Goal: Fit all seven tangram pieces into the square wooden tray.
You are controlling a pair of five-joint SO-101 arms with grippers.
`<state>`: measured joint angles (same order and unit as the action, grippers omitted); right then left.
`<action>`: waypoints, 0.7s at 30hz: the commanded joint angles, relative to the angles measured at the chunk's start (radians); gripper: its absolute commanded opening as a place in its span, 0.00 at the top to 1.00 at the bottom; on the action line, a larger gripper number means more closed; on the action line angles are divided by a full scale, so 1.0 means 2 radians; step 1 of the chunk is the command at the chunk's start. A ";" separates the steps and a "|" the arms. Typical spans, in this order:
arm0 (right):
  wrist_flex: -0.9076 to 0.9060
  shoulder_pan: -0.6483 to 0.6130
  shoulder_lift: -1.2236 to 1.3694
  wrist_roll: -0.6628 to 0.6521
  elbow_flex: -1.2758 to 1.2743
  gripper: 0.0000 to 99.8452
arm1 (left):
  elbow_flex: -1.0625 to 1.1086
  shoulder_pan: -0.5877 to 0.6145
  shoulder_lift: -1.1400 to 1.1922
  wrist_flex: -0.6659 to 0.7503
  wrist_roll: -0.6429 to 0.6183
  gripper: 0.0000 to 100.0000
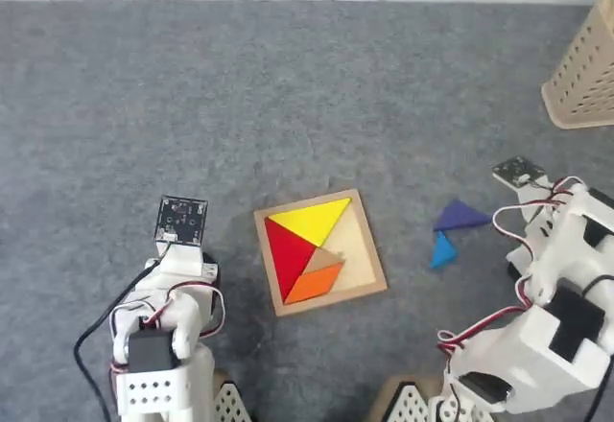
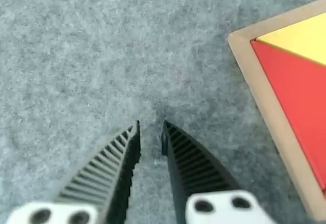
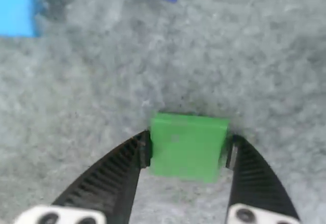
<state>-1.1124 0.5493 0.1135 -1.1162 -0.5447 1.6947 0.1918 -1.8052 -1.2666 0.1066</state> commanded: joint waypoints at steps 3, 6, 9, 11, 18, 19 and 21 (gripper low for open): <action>0.016 0.007 0.008 -0.006 0.013 0.88 | -0.004 -0.001 -0.012 0.000 -0.004 0.93; 0.016 0.007 -0.004 0.012 0.014 0.98 | -0.004 -0.001 -0.012 0.000 -0.004 0.93; -0.007 -0.003 -0.038 0.061 0.030 0.99 | -0.004 -0.001 -0.012 0.000 -0.004 0.93; -0.056 -0.031 -0.071 0.094 0.057 0.99 | -0.004 -0.001 -0.012 0.000 -0.004 0.93; -0.168 -0.249 -0.211 0.227 0.114 0.99 | -0.004 -0.001 -0.012 0.000 -0.004 0.93; -0.168 -0.289 -0.223 0.244 0.114 0.99 | -0.004 -0.001 -0.012 0.000 -0.004 0.93; -0.167 -0.364 -0.230 0.273 0.114 0.99 | -0.004 -0.001 -0.012 0.000 -0.004 0.93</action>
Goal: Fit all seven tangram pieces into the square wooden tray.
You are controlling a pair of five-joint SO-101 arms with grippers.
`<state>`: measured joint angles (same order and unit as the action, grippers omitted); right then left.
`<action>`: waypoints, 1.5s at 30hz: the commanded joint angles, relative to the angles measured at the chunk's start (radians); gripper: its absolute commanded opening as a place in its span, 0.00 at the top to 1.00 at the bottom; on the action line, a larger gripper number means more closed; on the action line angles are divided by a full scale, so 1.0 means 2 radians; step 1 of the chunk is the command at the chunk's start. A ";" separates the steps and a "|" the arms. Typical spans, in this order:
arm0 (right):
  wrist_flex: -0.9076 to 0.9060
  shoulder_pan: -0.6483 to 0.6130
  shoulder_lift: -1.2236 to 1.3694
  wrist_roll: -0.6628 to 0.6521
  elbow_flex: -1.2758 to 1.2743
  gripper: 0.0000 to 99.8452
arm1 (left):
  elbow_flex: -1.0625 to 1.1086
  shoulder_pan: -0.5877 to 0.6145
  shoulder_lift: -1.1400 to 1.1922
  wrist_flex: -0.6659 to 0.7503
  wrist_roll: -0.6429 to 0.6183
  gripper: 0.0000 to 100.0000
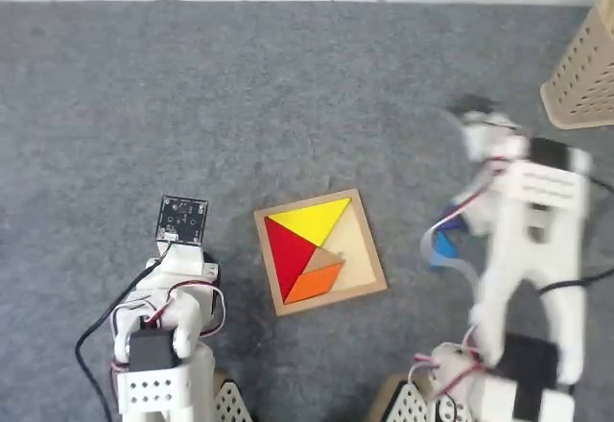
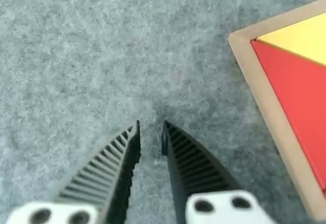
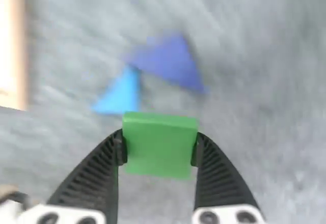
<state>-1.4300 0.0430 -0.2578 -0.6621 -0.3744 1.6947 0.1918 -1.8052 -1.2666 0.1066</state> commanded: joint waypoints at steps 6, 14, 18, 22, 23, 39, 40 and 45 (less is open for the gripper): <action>0.049 -0.267 0.025 0.110 0.031 0.99 | -0.004 -0.001 -0.012 0.000 -0.004 0.93; 0.125 -0.323 0.151 0.114 0.047 0.99 | -0.004 -0.001 -0.012 0.000 -0.004 0.93; 0.124 -0.323 0.187 0.115 0.073 0.99 | -0.004 -0.001 -0.012 0.000 -0.004 0.93; 0.122 -0.325 0.214 0.115 0.082 0.97 | -0.004 -0.001 -0.012 0.000 -0.004 0.93; 0.115 -0.325 0.219 0.113 0.083 0.95 | -0.004 -0.001 -0.012 0.000 -0.004 0.93; 0.049 -0.361 0.225 0.097 0.092 0.79 | -0.004 -0.001 -0.012 0.000 -0.004 0.93; 0.049 -0.362 0.224 0.097 0.092 0.79 | -0.004 -0.001 -0.012 0.000 -0.004 0.93; 0.050 -0.349 0.223 0.096 0.094 0.79 | -0.004 -0.001 -0.012 0.000 -0.004 0.93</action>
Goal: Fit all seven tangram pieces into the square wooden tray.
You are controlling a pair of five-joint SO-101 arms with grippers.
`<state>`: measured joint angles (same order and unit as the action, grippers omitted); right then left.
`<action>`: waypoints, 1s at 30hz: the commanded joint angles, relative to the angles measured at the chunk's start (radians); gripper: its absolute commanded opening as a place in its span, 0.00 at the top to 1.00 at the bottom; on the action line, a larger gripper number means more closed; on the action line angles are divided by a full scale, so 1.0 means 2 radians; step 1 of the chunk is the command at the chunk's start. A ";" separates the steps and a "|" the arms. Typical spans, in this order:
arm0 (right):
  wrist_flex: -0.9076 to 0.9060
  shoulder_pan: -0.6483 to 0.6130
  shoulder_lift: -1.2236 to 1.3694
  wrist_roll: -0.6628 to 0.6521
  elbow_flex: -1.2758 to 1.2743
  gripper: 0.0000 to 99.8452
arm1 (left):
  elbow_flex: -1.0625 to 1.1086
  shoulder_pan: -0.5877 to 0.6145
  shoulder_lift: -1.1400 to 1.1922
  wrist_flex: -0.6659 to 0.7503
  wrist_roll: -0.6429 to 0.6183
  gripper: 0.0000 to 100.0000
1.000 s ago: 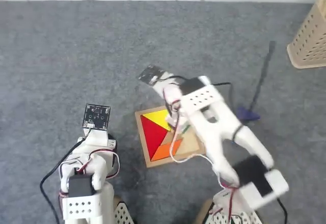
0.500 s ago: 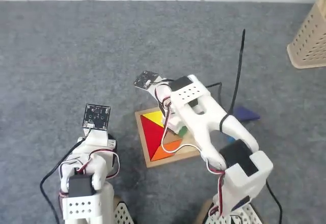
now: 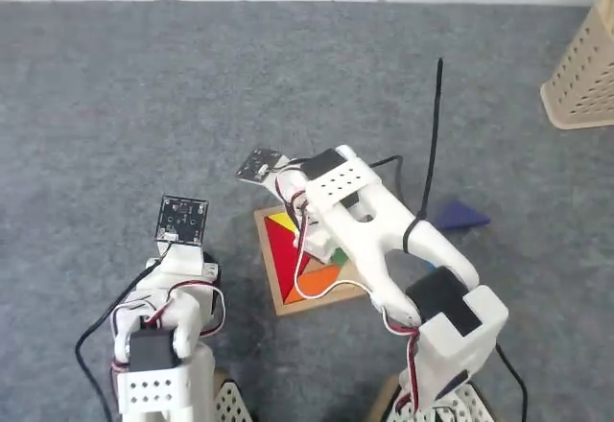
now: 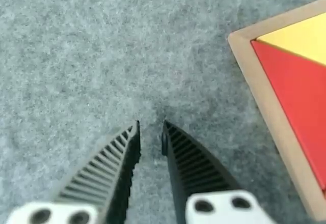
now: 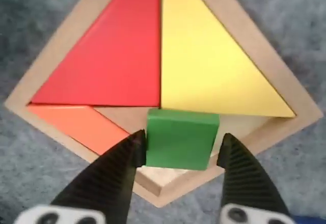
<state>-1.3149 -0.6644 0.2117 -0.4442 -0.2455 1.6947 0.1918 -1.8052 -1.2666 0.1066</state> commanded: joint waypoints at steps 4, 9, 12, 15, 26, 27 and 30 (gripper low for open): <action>-0.007 0.014 -0.013 -0.012 0.034 0.79 | -0.004 -0.001 -0.012 0.000 -0.004 0.93; -0.005 0.016 -0.013 -0.012 0.037 0.88 | -0.004 -0.001 -0.012 0.000 -0.004 0.93; -0.008 0.026 -0.013 -0.012 0.037 0.96 | -0.004 -0.001 -0.012 0.000 -0.004 0.93; -0.008 0.044 -0.013 -0.013 0.035 0.99 | -0.004 -0.001 -0.012 0.000 -0.004 0.93; 0.036 0.051 0.024 -0.015 0.009 0.99 | -0.004 -0.001 -0.012 0.000 -0.004 0.93; 0.037 0.051 0.031 -0.015 0.009 0.99 | -0.004 -0.001 -0.012 0.000 -0.004 0.93; 0.043 0.051 0.042 -0.015 0.010 0.99 | -0.004 -0.001 -0.012 0.000 -0.004 0.93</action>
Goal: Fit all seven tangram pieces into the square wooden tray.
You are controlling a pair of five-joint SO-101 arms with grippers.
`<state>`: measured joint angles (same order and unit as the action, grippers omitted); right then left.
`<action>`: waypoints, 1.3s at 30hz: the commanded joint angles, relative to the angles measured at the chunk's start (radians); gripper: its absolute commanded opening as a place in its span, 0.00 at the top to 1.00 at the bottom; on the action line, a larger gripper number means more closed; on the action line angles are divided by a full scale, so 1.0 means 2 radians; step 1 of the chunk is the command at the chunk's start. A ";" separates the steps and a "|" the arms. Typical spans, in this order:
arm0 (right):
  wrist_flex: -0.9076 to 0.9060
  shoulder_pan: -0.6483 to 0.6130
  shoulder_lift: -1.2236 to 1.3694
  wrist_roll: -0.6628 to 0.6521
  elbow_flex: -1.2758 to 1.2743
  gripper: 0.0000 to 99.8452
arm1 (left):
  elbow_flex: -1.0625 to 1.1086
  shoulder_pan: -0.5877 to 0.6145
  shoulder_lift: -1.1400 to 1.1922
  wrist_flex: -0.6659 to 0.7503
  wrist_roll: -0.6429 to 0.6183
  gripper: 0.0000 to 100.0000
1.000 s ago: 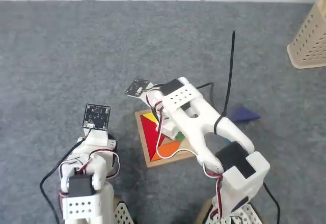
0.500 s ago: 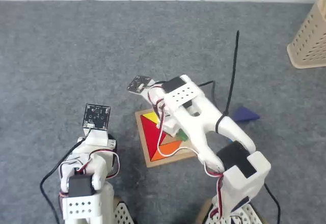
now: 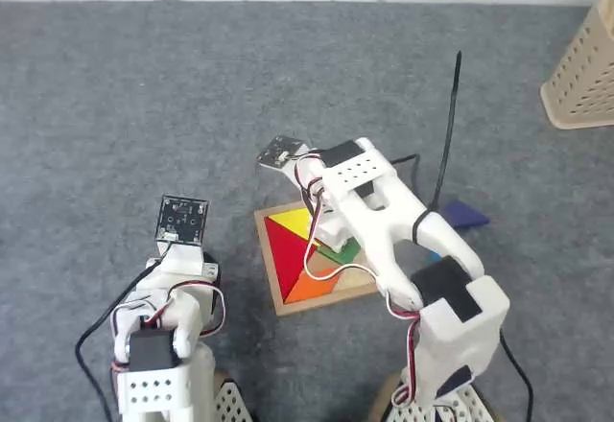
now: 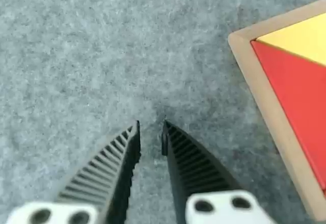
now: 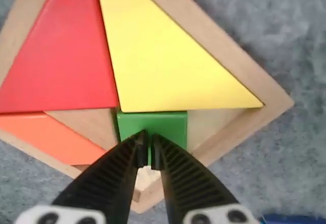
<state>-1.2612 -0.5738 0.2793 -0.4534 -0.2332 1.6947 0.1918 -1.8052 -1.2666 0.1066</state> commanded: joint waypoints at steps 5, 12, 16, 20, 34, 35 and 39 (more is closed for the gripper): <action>0.015 0.009 -0.025 -0.008 0.002 0.99 | -0.004 -0.001 -0.012 0.000 -0.004 0.93; 0.007 0.010 -0.182 0.033 -0.045 0.99 | -0.004 -0.001 -0.012 0.000 -0.004 0.93; -0.022 0.040 -0.277 0.031 -0.074 0.99 | -0.004 -0.001 -0.012 0.000 -0.004 0.93; -0.089 0.118 -0.321 0.002 -0.075 0.95 | -0.004 -0.001 -0.012 0.000 -0.004 0.93; -0.063 0.313 -0.204 -0.147 -0.071 0.82 | -0.004 -0.001 -0.012 0.000 -0.004 0.93; -0.060 0.313 -0.189 -0.154 -0.067 0.82 | -0.004 -0.001 -0.012 0.000 -0.004 0.93; -0.034 0.316 -0.127 -0.184 -0.037 0.82 | -0.004 -0.001 -0.012 0.000 -0.004 0.93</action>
<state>-1.3717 0.0399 -0.0092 -0.7618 -0.3821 1.6947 0.1918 -1.8052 -1.2666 0.1066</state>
